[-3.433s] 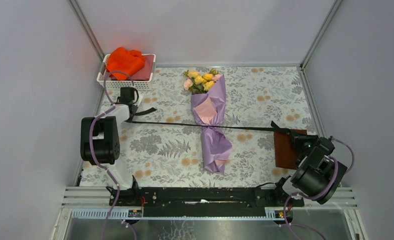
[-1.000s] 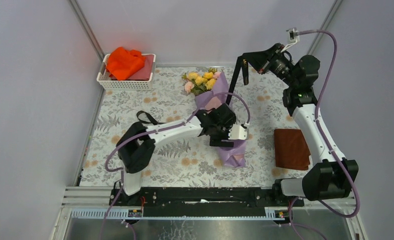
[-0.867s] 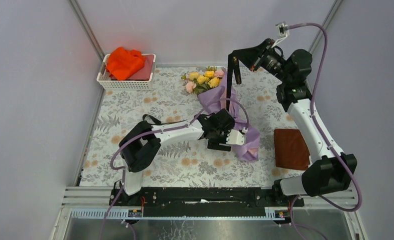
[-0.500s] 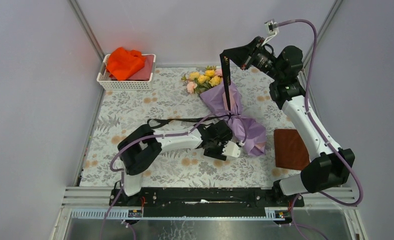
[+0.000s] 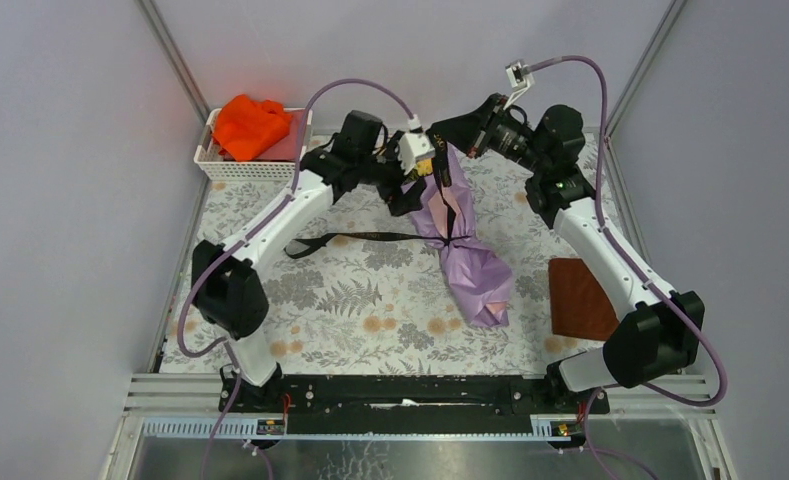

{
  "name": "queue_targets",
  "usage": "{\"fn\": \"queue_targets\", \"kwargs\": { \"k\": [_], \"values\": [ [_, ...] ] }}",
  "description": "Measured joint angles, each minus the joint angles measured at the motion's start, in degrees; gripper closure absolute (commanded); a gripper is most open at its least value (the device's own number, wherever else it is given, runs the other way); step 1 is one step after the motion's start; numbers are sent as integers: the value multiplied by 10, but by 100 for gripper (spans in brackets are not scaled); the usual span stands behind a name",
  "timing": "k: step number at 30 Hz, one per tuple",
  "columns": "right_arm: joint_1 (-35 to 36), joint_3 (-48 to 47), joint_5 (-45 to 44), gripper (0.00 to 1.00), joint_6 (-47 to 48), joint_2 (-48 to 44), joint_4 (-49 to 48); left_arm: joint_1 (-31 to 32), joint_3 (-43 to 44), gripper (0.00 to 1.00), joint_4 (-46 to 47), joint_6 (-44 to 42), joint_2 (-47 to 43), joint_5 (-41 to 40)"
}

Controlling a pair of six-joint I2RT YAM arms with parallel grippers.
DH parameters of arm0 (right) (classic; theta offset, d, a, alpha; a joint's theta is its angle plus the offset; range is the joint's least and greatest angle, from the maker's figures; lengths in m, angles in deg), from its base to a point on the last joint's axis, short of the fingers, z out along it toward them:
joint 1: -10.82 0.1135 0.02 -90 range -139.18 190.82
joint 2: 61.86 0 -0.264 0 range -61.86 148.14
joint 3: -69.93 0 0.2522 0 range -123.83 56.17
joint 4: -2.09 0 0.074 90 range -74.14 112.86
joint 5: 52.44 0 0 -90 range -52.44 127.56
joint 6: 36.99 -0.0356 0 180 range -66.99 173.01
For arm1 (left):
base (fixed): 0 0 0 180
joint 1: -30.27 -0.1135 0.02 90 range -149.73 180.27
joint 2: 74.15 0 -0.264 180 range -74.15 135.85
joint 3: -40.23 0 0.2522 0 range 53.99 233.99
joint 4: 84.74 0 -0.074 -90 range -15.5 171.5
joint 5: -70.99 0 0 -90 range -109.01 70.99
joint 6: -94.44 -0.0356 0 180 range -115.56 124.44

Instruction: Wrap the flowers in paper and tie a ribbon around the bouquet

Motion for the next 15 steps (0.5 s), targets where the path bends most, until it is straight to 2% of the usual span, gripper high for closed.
{"fn": "queue_targets", "kwargs": {
  "k": [6, 12, 15],
  "values": [
    [11, 6, -4, 100, -6, -8, -26, 16, 140, 2, 17, 114, 101, 84],
    [12, 16, 0, 100, -6, -19, -25, 18, 181, 10, 24, 176, 159, 135],
    [13, 27, 1, 100, -7, -26, -26, 17, 188, 23, 33, 202, 165, 171]
  ]
}}
